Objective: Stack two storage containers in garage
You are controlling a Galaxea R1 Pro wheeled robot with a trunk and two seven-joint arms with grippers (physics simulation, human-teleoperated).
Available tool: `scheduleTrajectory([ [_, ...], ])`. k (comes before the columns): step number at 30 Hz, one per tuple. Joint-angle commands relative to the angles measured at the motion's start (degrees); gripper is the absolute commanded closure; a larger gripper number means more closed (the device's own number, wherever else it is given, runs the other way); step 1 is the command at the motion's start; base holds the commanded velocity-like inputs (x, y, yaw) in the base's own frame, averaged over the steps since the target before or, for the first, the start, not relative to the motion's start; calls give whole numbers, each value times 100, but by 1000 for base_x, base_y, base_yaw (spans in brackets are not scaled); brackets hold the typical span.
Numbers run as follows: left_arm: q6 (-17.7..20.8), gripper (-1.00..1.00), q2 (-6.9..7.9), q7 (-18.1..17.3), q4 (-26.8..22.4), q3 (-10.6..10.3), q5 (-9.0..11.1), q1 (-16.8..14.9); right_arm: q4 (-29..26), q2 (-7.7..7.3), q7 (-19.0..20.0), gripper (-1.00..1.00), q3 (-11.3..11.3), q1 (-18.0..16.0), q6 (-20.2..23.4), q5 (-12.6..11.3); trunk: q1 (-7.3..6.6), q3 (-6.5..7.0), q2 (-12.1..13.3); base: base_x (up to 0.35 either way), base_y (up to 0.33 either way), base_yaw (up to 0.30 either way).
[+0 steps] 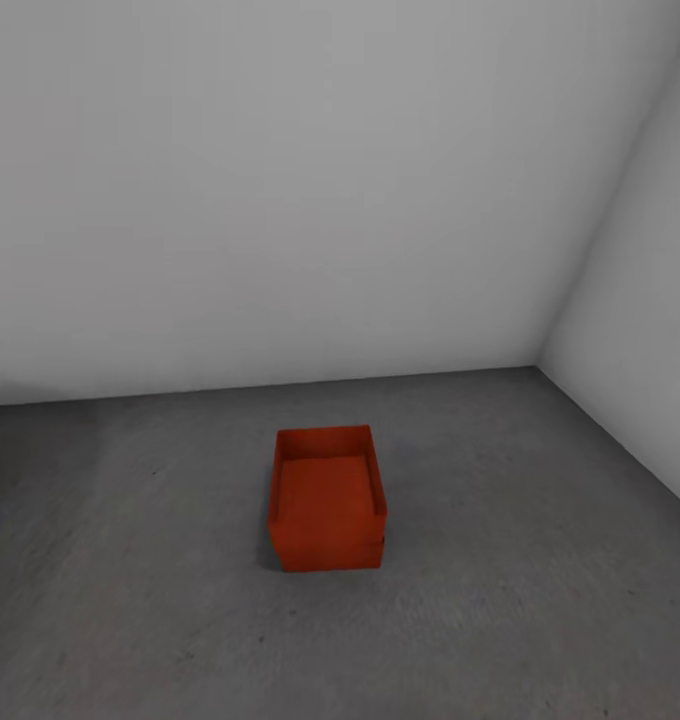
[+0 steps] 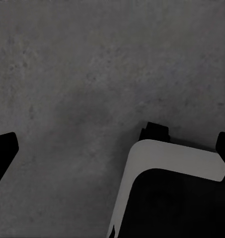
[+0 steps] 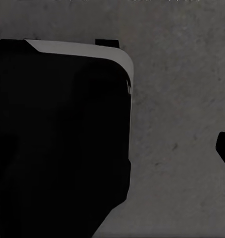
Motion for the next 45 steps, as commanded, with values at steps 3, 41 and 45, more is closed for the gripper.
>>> scheduleTrajectory([
  [3,-15,-100,-1,12,3,-49,49,-3,18,0,-21,-100,-5,-1,-35,26,0,24,-3,0,0,0],
  [41,-15,-100,-1,12,3,-49,49,-3,18,-9,-35,-100,-5,3,-5,18,0,381,-3,0,0,0],
  [45,-15,-100,-1,12,3,-49,52,-3,18,-48,-28,-100,-13,138,-98,9,0,419,-3,0,0,0],
])
